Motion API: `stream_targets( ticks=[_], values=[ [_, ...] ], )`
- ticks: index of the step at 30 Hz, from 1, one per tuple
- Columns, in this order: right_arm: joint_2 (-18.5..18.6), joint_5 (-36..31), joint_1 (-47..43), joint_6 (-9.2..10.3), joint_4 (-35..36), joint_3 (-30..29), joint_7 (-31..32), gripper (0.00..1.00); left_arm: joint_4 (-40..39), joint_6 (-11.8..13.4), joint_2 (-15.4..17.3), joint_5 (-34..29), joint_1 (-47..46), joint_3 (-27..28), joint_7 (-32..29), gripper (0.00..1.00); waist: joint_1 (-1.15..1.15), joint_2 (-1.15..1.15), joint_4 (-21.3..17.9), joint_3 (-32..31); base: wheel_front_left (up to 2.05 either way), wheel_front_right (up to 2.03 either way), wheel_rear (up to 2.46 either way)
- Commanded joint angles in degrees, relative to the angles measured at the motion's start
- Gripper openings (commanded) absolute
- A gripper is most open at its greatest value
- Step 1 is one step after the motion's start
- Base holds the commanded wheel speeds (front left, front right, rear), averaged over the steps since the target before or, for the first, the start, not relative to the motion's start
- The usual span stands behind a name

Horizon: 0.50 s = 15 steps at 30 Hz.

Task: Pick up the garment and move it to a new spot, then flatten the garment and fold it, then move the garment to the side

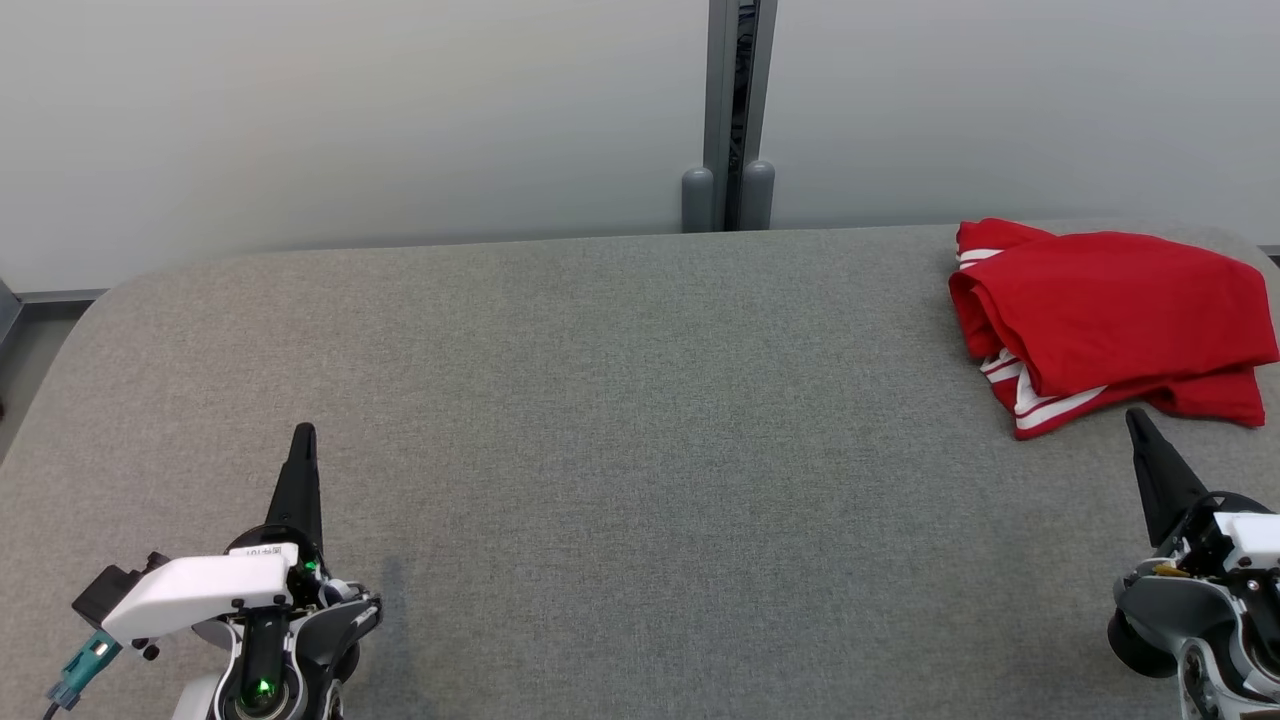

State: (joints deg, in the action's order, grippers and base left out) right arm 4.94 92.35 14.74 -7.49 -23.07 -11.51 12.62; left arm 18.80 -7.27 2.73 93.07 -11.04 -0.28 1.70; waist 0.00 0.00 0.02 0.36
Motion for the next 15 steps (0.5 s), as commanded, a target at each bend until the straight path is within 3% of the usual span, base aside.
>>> stream_targets(
  ticks=[1,15],
  values=[
    [0.1,-0.2,0.2,0.0,-0.1,-0.2,0.3,0.0,0.0,-0.5,0.3,0.2,-0.7,0.2,-0.2,0.0,0.0,0.0,0.0,0.0,0.0,0.0,0.0],
    [-0.1,-0.6,0.3,0.0,-0.1,-0.5,0.6,0.0,0.0,-0.5,0.3,0.2,-0.7,0.2,-0.2,0.0,0.0,0.0,0.0,0.0,0.0,0.0,0.0]
  ],
)
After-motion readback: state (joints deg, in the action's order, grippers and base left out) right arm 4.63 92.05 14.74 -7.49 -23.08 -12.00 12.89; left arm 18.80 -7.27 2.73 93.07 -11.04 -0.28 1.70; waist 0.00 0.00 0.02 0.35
